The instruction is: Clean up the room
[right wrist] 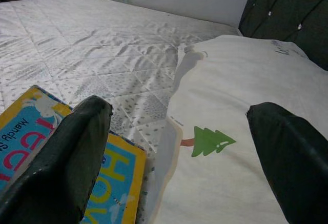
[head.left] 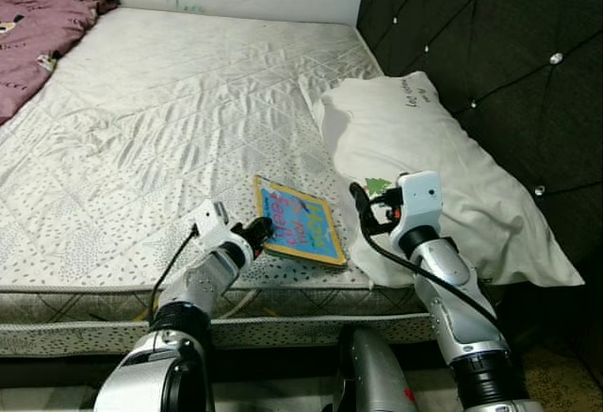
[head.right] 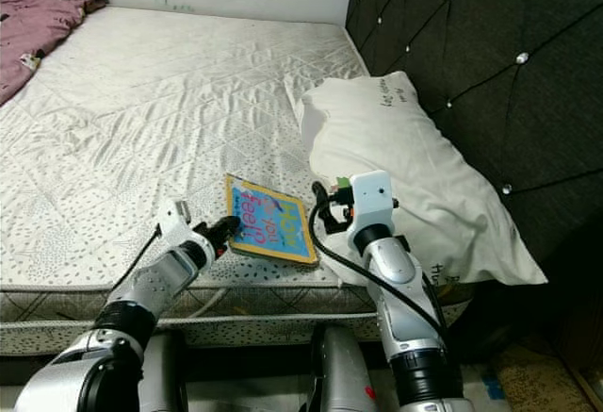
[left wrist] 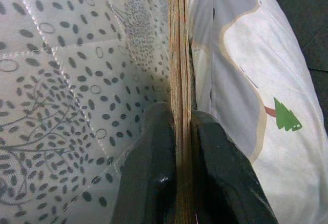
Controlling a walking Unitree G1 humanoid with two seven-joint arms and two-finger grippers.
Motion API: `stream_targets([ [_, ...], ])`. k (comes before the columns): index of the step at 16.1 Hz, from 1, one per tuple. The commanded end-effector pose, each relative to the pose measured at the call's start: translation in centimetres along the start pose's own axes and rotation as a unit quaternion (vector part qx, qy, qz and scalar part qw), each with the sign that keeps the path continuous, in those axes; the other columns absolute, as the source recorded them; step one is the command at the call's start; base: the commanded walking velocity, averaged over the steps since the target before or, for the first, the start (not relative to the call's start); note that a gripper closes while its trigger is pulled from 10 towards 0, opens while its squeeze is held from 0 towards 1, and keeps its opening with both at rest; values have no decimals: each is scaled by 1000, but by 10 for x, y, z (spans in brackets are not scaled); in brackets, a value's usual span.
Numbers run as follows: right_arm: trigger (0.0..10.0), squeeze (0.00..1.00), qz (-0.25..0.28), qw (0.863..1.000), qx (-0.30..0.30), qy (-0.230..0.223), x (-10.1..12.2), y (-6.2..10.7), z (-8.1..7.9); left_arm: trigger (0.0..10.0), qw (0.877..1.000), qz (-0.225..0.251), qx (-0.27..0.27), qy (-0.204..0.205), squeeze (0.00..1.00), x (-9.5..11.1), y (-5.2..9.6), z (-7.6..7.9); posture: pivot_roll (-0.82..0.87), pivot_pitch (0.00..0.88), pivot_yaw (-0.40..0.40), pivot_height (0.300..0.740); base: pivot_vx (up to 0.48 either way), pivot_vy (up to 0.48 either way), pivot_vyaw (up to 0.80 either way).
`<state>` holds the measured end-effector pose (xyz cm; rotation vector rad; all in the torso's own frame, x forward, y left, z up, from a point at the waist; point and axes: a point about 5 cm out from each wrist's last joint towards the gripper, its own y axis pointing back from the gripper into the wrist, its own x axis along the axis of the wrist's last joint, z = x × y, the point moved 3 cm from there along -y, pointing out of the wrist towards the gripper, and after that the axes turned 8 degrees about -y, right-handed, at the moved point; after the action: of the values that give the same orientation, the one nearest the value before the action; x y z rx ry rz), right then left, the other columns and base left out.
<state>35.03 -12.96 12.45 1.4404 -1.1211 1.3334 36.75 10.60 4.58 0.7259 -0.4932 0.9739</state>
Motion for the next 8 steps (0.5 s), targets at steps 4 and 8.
stream_targets([
  [4,10000,0,4,1000,-2,6,5,1,4,10000,999,-17,-20,-21,0,1,-5,8,-84,0,-109,538,0,0,0],
  [8,10000,0,4,1000,-3,5,4,2,4,10000,998,-24,-24,-45,55,10,-4,6,-88,0,-109,538,0,0,0],
])
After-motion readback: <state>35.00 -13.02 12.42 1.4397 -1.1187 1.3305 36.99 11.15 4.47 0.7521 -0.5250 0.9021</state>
